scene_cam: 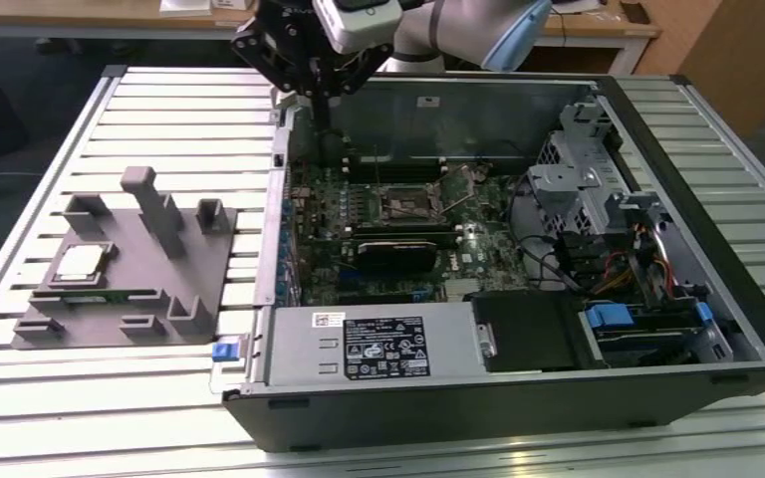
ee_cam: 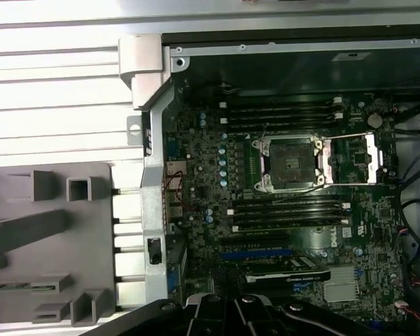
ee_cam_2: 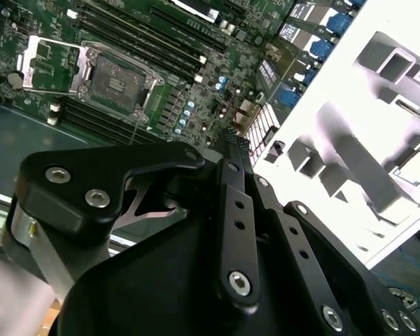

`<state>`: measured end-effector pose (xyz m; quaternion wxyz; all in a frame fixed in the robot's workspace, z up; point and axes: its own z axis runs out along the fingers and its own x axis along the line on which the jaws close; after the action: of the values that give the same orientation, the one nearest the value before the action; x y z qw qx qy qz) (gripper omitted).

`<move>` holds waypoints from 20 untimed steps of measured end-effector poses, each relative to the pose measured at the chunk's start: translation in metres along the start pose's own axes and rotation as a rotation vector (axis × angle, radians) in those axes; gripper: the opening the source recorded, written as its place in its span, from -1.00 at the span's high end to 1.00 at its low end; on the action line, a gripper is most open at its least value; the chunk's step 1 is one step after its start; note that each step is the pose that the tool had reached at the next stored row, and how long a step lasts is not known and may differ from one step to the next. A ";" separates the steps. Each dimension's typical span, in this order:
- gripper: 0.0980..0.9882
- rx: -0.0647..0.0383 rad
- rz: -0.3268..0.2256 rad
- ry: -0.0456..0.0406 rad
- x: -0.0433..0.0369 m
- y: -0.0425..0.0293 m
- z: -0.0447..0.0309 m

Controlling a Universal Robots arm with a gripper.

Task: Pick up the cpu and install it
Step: 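Reach for the cpu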

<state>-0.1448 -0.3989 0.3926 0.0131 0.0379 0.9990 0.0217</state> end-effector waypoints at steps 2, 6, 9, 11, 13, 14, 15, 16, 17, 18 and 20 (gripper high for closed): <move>0.98 0.000 0.000 0.0000 0.0013 -0.0001 0.0000; 0.98 0.000 0.000 0.0000 0.0040 -0.0003 0.0000; 0.98 0.000 0.000 0.0000 0.0059 -0.0005 0.0000; 0.98 0.000 0.000 0.0000 0.0072 -0.0006 0.0000; 0.98 0.000 0.000 0.0000 0.0085 -0.0007 0.0000; 0.98 0.000 0.000 0.0000 0.0092 -0.0007 0.0001; 0.98 0.000 0.000 0.0000 0.0099 -0.0008 0.0001; 0.98 0.000 0.000 0.0000 0.0105 -0.0008 0.0001; 0.98 0.000 0.000 0.0000 0.0112 -0.0009 0.0001; 0.98 0.000 0.000 0.0000 0.0119 -0.0009 0.0001; 0.98 0.000 0.000 0.0000 0.0132 -0.0010 0.0002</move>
<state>-0.1581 -0.3989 0.3921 0.0131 0.0378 0.9990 0.0217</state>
